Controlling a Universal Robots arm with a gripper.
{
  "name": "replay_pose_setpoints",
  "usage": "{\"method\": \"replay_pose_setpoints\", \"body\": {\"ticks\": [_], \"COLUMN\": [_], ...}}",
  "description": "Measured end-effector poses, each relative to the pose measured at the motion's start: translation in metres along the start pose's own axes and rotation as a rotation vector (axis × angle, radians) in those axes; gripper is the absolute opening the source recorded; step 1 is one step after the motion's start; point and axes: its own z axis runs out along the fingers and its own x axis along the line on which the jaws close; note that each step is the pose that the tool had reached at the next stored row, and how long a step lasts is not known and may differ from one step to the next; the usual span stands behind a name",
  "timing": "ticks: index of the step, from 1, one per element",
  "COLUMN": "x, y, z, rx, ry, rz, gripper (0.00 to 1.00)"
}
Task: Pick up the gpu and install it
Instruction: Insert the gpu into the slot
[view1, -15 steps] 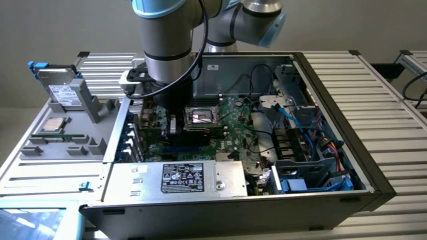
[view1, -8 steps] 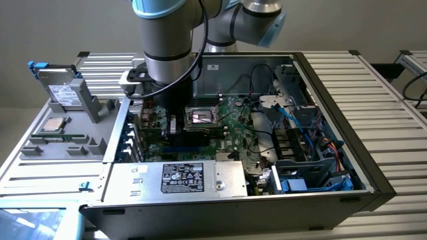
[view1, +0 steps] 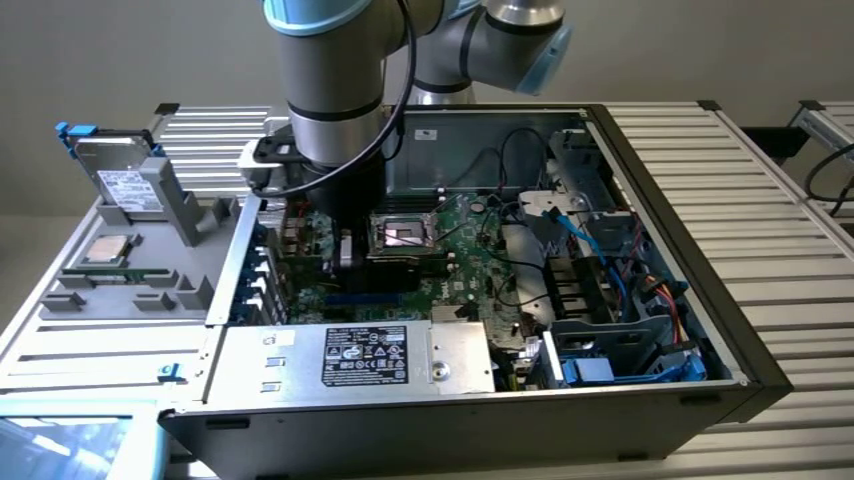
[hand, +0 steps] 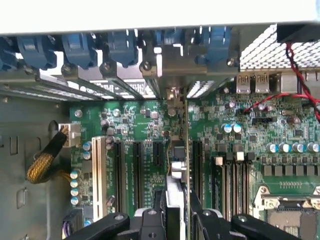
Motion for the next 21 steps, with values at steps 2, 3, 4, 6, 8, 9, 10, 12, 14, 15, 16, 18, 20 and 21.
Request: {"method": "replay_pose_setpoints", "body": {"ticks": [2, 3, 4, 6, 8, 9, 10, 12, 14, 15, 16, 18, 20, 21], "x": [0.0003, 0.0003, 0.0003, 0.0004, 0.0003, 0.0003, 0.0004, 0.0005, 0.0004, 0.0005, 0.0006, 0.0007, 0.0016, 0.0016], "y": [-0.0003, -0.0004, -0.0004, -0.0004, 0.0001, 0.0004, 0.0009, 0.001, 0.001, 0.001, 0.001, 0.0011, 0.0011, 0.0012], "z": [-0.0011, -0.0011, -0.0011, -0.0011, -0.0008, -0.0006, -0.0004, -0.0002, 0.0003, 0.0006, 0.0009, 0.0017, 0.0018, 0.0019], "rx": [0.0013, 0.0035, 0.0058, 0.0094, 0.0105, 0.0105, 0.0105, 0.0106, 0.0127, 0.0139, 0.0145, 0.0152, 0.015, 0.0151], "ry": [-0.0026, -0.003, -0.0031, -0.0035, -0.0039, -0.004, -0.0042, -0.0075, -0.0142, -0.0175, -0.0202, -0.0237, -0.027, -0.0274], "rz": [0.0, 0.0, 0.0, 0.0, 0.0, 0.0, 0.0, 0.0, 0.001, 0.001, 0.001, 0.001, 0.001, 0.001], "gripper": [0.29, 0.29, 0.29, 0.29, 0.29, 0.29, 0.29, 0.29, 0.29, 0.29, 0.29, 0.29, 0.29, 0.29]}}
